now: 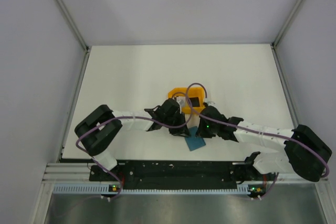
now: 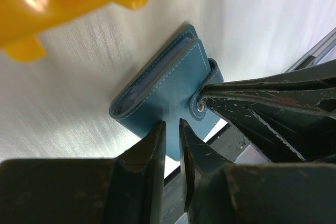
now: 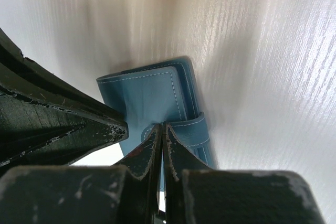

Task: Put the credit cards into the card holder
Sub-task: Close the card holder at the center of the board.

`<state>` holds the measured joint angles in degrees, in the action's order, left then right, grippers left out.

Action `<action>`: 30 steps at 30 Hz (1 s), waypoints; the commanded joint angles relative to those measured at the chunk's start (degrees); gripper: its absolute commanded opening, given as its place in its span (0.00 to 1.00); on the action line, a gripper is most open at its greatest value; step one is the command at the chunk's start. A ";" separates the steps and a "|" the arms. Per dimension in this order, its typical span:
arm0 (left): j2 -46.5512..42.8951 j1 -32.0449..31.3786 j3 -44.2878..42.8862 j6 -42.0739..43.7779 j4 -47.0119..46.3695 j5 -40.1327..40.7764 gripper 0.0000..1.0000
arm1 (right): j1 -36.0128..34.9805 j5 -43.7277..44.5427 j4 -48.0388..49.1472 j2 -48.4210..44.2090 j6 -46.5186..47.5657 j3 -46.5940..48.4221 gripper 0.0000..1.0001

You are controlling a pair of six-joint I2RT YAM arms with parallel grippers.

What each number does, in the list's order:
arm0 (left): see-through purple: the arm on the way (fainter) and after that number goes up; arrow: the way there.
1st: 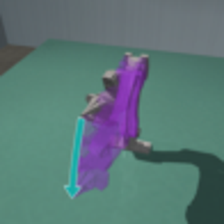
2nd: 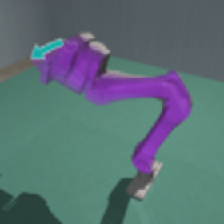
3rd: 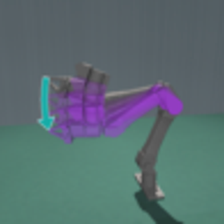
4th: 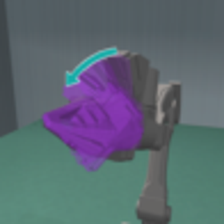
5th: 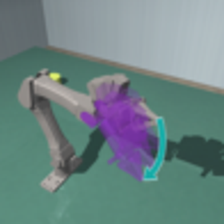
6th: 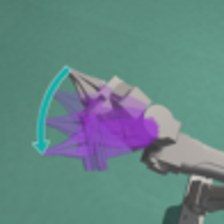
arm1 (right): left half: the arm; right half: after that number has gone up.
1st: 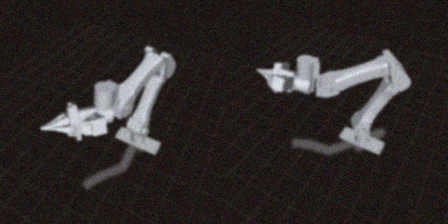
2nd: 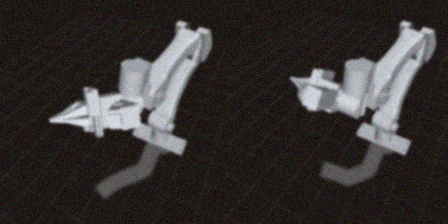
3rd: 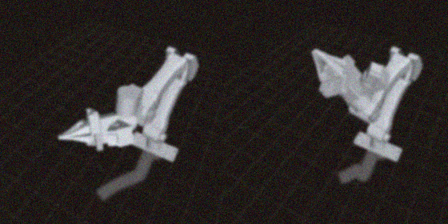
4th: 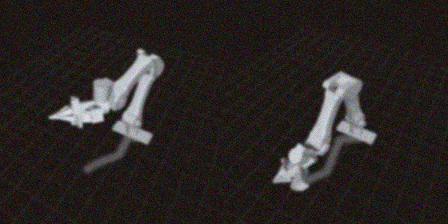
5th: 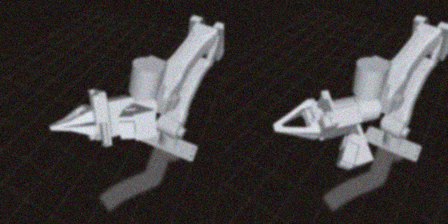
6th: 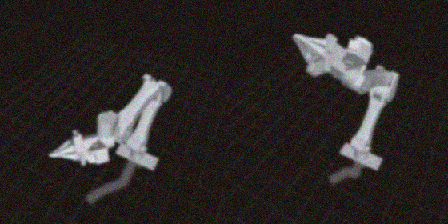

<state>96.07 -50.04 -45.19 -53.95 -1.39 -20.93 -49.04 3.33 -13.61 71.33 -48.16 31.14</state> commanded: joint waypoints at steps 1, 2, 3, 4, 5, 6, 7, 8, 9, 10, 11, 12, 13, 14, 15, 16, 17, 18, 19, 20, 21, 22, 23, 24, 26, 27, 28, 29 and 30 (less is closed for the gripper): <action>-0.27 -0.23 -1.13 -0.10 -1.25 1.42 0.21 | -2.90 3.34 -1.42 0.65 -2.37 -1.43 0.00; -0.27 -0.23 -1.22 -0.01 -1.25 1.50 0.21 | -3.69 4.30 -1.60 1.00 -2.98 -1.34 0.00; -0.27 -0.23 -1.04 -0.27 -1.25 1.59 0.21 | -4.57 5.18 -1.77 1.18 -3.43 -1.34 0.00; -0.36 -0.23 -1.13 -0.27 -1.25 1.59 0.21 | -5.10 5.71 -1.69 1.61 -4.21 -1.25 0.00; -0.19 -0.23 -1.13 -0.27 -1.34 1.51 0.21 | -6.15 6.42 -1.69 1.88 -4.66 -1.34 0.00; -0.27 -0.23 -0.96 -0.36 -1.51 1.42 0.21 | -7.03 7.64 -2.12 2.06 -5.44 -1.43 0.00; -0.27 -0.23 -0.95 -0.36 -1.51 1.42 0.21 | -8.08 9.22 -2.65 1.97 -6.84 -1.60 0.00; -0.27 -0.23 -1.04 -0.45 -1.51 1.42 0.21 | -8.88 10.37 -3.26 1.88 -7.90 -1.78 0.00; -0.27 -0.23 -0.95 -0.45 -1.51 1.50 0.21 | -9.75 12.64 -4.66 1.71 -9.91 -1.87 0.00; -0.36 -0.23 -0.95 -0.62 -1.51 1.59 0.21 | -11.24 15.45 -6.33 1.53 -12.28 -1.95 0.00; -0.27 -0.23 -0.87 -0.80 -1.60 1.59 0.21 | -12.74 17.22 -6.78 1.62 -13.79 -2.30 0.00; -0.27 -0.23 -0.78 -0.98 -2.04 1.51 0.21 | -14.14 19.41 -6.78 1.88 -15.98 -2.92 0.00; -0.27 -0.23 -0.52 -1.33 -2.39 1.42 0.21 | -15.81 21.26 -6.78 2.49 -18.26 -3.36 0.00; -0.27 -0.23 -0.25 -1.76 -2.65 1.33 0.21 | -16.70 22.67 -6.96 3.63 -20.89 -3.80 0.00; -0.36 -0.23 -0.08 -2.29 -3.18 1.24 0.21 | -17.75 23.73 -7.74 4.86 -24.14 -4.06 0.00; -0.45 -0.23 0.36 -2.73 -3.44 1.15 0.21 | -19.41 25.04 -8.36 5.92 -27.83 -4.41 0.00; -0.53 -0.23 0.71 -3.26 -3.62 1.24 0.21 | -20.82 26.36 -9.06 7.32 -30.91 -4.68 0.00; -0.80 -0.23 1.24 -3.87 -4.32 1.24 0.21 | -22.32 27.94 -9.85 8.38 -32.94 -4.51 0.00; -0.80 -0.23 1.68 -4.40 -4.85 1.24 0.21 | -23.72 29.00 -10.99 10.21 -35.22 -4.24 0.00; -1.06 -0.23 2.12 -4.67 -5.11 1.41 0.21 | -25.22 29.88 -11.09 11.71 -37.68 -4.24 0.00; -1.32 -0.23 2.47 -4.84 -5.20 1.68 0.20 | -26.19 29.80 -11.18 13.29 -39.71 -4.33 0.00; -1.85 -0.23 2.82 -5.19 -5.12 2.29 0.20 | -26.63 29.19 -11.09 15.66 -41.73 -4.42 0.00; -2.90 -0.23 3.52 -5.54 -5.29 2.99 0.20 | -26.72 28.84 -10.83 17.25 -42.10 -4.33 0.00; -3.95 -0.23 4.31 -5.72 -5.38 3.78 0.20 | -26.64 28.57 -11.09 17.87 -42.36 -4.15 0.00; -6.15 -0.14 5.55 -5.64 -4.51 5.54 0.21 | -26.64 28.40 -11.00 17.44 -42.63 -4.24 0.00; -7.03 -0.14 5.90 -5.55 -3.80 7.03 0.21 | -26.72 28.40 -11.00 17.00 -42.89 -4.59 0.00; -8.34 -0.14 6.34 -5.37 -3.62 7.56 0.20 | -26.55 28.31 -11.00 16.56 -43.50 -5.11 0.00; -9.05 -0.14 6.86 -5.37 -3.97 7.66 0.19 | -26.64 28.05 -10.92 16.04 -44.47 -5.90 0.00; -9.84 -0.14 7.30 -5.37 -4.23 7.57 0.17 | -26.64 27.96 -10.22 14.99 -44.39 -7.13 0.00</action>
<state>90.91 -50.00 -39.59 -58.89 -4.69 -16.51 -75.26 44.62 -14.00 81.54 -89.73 31.77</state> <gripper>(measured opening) 0.193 0.003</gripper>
